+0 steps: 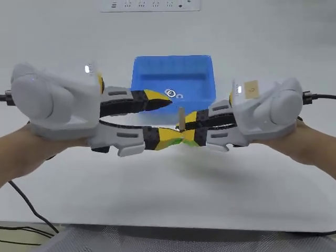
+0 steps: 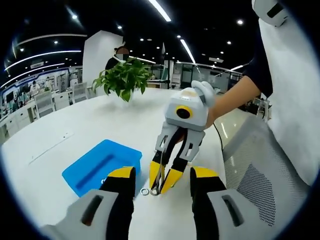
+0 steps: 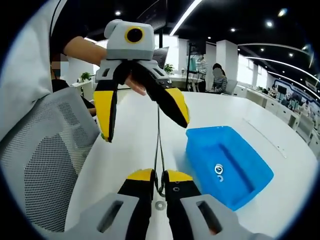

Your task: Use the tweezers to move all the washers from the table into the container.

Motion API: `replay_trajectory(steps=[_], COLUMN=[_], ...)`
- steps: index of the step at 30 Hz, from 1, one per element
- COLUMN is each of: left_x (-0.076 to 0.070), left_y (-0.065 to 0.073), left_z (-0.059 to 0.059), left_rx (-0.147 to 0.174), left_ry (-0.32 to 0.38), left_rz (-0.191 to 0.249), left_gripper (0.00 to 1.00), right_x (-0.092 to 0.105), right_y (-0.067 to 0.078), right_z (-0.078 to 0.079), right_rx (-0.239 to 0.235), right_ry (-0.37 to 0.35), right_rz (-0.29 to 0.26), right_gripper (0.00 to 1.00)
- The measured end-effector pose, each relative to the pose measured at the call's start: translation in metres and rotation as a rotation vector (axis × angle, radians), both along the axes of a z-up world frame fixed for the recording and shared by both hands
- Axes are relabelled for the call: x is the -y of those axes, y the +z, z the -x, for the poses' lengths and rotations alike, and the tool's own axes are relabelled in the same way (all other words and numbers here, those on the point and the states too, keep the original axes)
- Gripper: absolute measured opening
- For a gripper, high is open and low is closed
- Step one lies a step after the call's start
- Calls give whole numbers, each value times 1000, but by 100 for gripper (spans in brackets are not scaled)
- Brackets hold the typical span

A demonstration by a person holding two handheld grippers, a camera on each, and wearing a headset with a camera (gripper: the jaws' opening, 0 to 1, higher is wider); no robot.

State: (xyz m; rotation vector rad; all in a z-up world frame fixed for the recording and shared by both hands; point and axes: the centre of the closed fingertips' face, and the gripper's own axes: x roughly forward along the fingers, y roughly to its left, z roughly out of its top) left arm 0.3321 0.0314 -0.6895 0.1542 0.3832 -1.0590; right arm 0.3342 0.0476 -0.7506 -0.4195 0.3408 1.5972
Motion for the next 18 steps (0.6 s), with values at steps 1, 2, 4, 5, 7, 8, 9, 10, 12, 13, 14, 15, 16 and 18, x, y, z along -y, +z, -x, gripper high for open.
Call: replay_trajectory(steps=[1,2,4,5,7,8,9,10,12,13,14,15,16,18], left_x=[-2,-5,-8,-10,-13,-15,-17,-20,-26,-28,-30,-32,-34,-39], left_y=[2,4,9,10,12,15,17,23,28,29,31,33,35,44], left_z=[0,0,1,2,4,5,4,4,3,3,2,2,0,-6], left_rx=[-3,-9,-20,-19,-15,-10,-3,7,10,16,22,28,35,45], left_ry=[17,37,69,78,87,98,107,127,152,158,163,171,183,228], left_rz=[9,25,60,66,69,82,95,123,143,144,147,150,159,231], left_gripper=[53,56,61,65,71,74,77,79,83,85,87,90,92,94], right_x=[-1,-2,-5,-6,-10,-11,-12,-14,-17,-18,-20,-20,-21,-23], right_y=[3,5,13,16,28,33,37,44,55,60,66,68,73,80], right_z=[0,0,0,0,-1,-2,-3,-4,-6,-7,-9,-9,-11,-14], right_rx=[1,0,6,12,22,27,32,40,53,60,71,74,79,88], right_ry=[3,5,15,21,31,33,36,40,48,50,54,54,56,56], right_rz=[-4,-10,-21,-22,-38,-43,-48,-58,-74,-80,-88,-90,-95,-104], right_gripper=[9,9,9,9,9,9,9,9,9,9,9,9,9,9])
